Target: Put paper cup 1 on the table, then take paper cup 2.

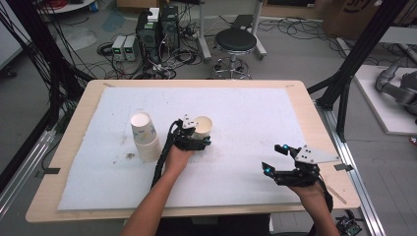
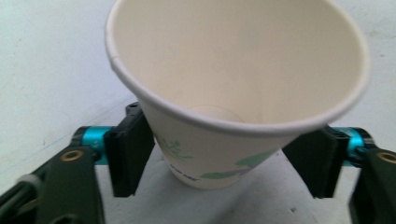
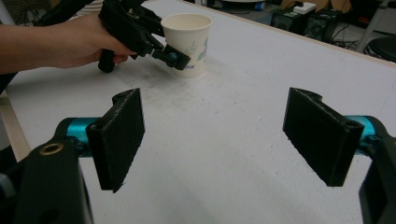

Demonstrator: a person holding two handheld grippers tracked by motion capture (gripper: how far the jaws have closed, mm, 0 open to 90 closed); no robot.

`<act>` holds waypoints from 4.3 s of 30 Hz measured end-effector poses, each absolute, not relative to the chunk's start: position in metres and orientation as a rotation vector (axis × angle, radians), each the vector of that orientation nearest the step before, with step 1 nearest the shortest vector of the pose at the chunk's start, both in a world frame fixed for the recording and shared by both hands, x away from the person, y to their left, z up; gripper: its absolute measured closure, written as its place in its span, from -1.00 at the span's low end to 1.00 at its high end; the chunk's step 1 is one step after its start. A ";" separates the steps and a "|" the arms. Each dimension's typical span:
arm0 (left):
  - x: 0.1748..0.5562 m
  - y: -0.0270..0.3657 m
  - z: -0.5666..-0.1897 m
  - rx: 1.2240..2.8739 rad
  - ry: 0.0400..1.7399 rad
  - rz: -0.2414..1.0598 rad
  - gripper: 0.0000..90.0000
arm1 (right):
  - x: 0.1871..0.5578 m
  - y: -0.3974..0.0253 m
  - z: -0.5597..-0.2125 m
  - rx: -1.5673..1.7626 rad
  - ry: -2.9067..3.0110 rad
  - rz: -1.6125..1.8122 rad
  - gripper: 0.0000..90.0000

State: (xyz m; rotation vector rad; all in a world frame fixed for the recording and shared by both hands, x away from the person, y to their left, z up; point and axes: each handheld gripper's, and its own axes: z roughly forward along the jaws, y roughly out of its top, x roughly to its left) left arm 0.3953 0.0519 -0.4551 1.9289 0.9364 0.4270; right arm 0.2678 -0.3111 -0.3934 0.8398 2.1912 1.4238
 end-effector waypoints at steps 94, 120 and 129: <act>0.250 0.171 -0.394 1.546 0.628 0.524 -0.61 | 0.265 -0.310 -0.395 0.854 2.165 1.360 -0.53; 0.250 0.219 -0.361 1.549 0.758 0.621 -0.63 | 0.264 -0.304 -0.393 0.847 2.187 1.386 -0.53; 0.273 0.224 -0.351 1.567 0.829 0.640 -0.63 | 0.265 -0.305 -0.394 0.846 2.185 1.391 -0.53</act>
